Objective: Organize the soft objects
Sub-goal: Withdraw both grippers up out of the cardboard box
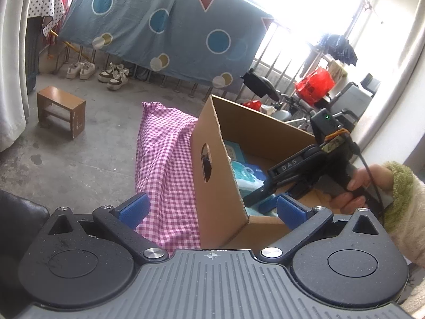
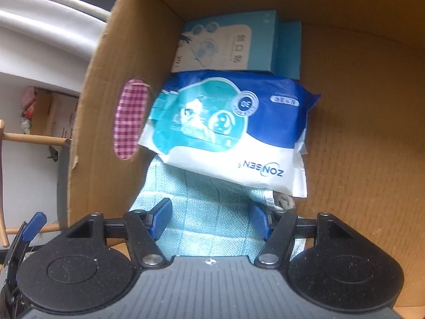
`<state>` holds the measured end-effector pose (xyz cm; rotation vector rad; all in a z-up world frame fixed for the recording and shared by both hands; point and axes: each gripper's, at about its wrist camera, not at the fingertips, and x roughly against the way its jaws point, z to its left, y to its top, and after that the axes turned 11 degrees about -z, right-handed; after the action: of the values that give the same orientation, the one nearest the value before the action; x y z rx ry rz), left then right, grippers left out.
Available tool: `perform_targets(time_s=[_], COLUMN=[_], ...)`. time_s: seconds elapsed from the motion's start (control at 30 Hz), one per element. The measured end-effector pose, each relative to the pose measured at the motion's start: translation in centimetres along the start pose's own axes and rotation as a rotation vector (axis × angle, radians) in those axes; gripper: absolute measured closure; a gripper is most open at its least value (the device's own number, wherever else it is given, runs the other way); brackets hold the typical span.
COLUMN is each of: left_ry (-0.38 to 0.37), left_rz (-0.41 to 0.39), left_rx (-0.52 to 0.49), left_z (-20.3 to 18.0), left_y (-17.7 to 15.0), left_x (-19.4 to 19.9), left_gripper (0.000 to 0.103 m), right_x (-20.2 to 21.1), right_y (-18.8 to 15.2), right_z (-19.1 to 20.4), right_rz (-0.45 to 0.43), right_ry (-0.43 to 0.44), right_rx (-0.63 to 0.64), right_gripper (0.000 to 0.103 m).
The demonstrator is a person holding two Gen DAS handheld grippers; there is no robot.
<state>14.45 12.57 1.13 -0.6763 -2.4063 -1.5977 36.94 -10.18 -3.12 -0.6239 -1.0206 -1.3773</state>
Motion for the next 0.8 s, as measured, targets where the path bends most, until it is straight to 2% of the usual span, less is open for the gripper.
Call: perform_targets(time_s=[0.1,0.23,0.3,0.47,0.57,0.67,0.8], left_ry=[0.006,-0.003,-0.004,0.006,0.006,0.015,0.017], left_rz=[-0.002,0.001,0.000,0.006,0.009,0.008,0.014], left_rx=[0.012,0.025,0.024,0.017,0.008,0.000,0.000], left_z=[0.3,0.8,0.9,0.6,0.3,0.1,-0.2], left_y=[0.0,0.1,0.3,0.1,0.0,-0.3,-0.6], left_x=[0.1,0.4,0.4,0.5,0.7,0.8,1.2], left_gripper=[0.000,0.000,0.000,0.000,0.000,0.000,0.000], right_x=[1.1,2.2,1.3,-2.0,0.1,3.5,8.5], right_y=[-0.2,-0.8,-1.2,-1.4,-1.6,-2.6,-5.0], right_z=[1.2,3.6,4.4,4.4,4.6,4.6,4.2], right_rz=[-0.017,-0.027,-0.011,0.046,-0.003,-0.094,-0.258], right_ry=[0.006,0.081,0.088,0.037,0.048,0.073,0.101], right_rx=[0.041,0.097,0.121,0.123,0.122,0.126,0.145], right_gripper=[0.037,0.036,0.031,0.031,0.031,0.031,0.027])
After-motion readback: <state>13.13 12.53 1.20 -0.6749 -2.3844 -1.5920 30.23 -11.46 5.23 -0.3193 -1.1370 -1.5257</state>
